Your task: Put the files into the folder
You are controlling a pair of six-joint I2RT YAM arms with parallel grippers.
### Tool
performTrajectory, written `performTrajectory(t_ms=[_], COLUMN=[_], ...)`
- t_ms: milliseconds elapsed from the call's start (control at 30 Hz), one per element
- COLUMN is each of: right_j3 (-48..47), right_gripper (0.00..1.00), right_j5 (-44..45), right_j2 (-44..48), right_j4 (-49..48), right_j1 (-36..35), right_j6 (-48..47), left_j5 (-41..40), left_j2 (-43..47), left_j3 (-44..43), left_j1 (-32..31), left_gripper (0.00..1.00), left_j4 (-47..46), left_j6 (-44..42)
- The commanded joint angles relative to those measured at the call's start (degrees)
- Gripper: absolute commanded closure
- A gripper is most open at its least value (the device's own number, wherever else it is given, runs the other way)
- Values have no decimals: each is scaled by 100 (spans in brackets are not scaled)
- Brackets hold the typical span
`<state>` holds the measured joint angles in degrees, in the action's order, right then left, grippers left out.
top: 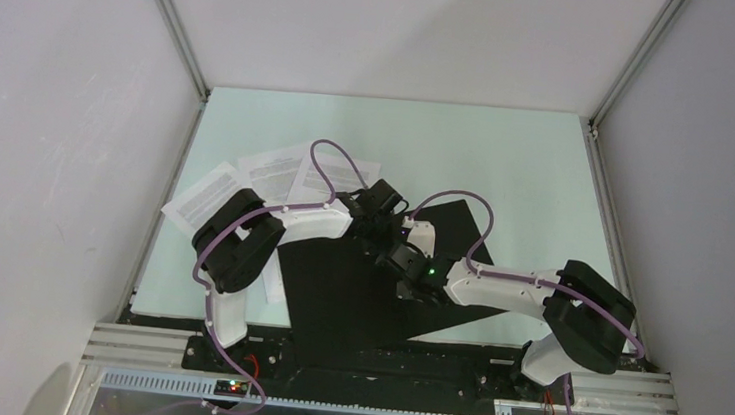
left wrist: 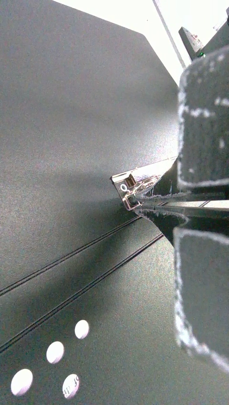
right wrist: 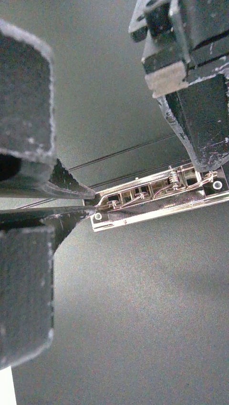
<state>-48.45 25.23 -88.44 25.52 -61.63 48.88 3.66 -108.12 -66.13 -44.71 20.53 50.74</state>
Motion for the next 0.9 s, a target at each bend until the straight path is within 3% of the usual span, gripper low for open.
performTrajectory(t_ms=[0,400,867], right_j3=[169,180,170], right_gripper=[100,100,100], right_j5=[285,395,828], right_j2=[-130,-698,-409], right_j4=[637,796,1027], right_j1=[124,199,258], right_j6=[-12,324,630], left_j5=[-870,-847,-796], left_j2=[-728,-730,-711], left_j3=[417,434,469], left_j1=[57,74,110], left_gripper=[100,100,100], left_j4=[673,682,678], left_j6=[-428,-438,-469])
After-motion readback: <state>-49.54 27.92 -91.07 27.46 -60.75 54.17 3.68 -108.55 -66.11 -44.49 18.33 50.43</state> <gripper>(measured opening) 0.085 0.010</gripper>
